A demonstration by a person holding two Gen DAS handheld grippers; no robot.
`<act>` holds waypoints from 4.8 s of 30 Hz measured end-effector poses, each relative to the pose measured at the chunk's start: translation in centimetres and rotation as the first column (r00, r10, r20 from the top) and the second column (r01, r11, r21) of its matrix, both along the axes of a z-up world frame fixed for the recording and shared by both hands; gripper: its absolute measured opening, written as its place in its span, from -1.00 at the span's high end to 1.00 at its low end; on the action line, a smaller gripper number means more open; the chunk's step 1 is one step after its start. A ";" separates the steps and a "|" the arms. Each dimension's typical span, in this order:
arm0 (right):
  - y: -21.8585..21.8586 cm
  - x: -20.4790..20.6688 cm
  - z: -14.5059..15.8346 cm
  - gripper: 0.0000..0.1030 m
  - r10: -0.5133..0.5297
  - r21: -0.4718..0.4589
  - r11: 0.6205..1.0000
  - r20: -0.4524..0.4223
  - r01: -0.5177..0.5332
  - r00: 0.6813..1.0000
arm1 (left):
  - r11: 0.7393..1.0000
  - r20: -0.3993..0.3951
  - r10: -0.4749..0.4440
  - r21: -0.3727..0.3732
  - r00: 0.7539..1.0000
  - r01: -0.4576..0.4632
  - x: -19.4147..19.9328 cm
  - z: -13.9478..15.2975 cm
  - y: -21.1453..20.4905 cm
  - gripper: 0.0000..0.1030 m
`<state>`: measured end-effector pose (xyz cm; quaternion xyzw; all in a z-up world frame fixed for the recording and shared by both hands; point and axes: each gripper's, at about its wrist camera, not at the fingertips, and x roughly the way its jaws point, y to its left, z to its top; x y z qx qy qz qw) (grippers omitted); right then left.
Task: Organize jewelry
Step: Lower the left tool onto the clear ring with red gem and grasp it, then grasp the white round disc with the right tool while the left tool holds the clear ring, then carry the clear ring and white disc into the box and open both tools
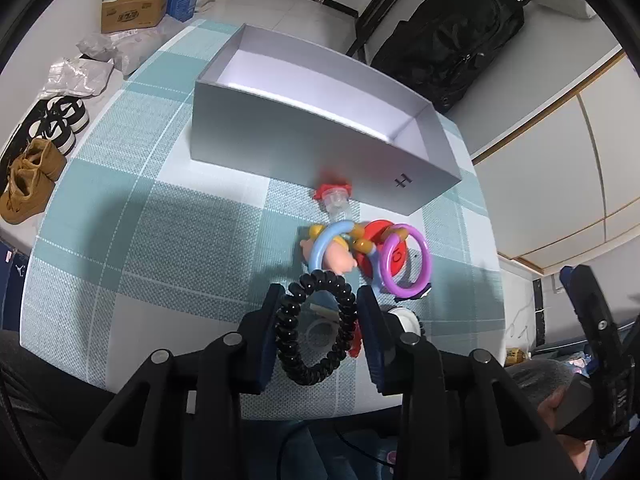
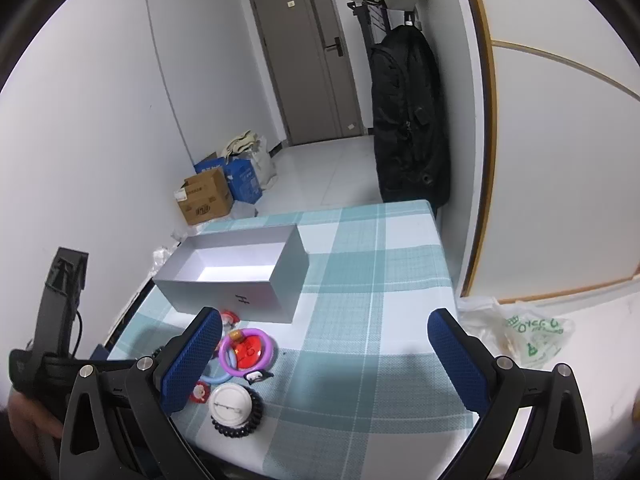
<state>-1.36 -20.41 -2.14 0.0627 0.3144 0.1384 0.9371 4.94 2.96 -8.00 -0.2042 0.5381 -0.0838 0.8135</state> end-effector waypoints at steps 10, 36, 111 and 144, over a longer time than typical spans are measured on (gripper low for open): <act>1.1 0.1 -0.7 -1.00 0.080 0.007 0.997 -0.049 -0.080 0.996 | 0.996 0.037 -0.005 -0.084 0.999 0.008 0.5 1.2 1.2 0.81; 8.6 -4.1 -7.5 -0.07 0.450 0.361 0.883 -0.464 -0.301 0.763 | 0.994 0.077 -0.027 -0.107 0.997 0.035 2.3 1.4 3.5 0.85; 6.9 -0.7 -4.6 0.87 0.270 0.036 0.962 -0.244 -0.269 0.931 | 0.967 0.086 -0.248 -0.037 0.965 0.252 -1.6 1.4 0.3 0.46; 4.4 -0.5 -1.9 0.87 0.269 0.142 0.959 -0.187 -0.245 0.945 | 0.962 0.137 -0.256 0.137 0.957 0.238 -3.1 3.4 -1.5 0.52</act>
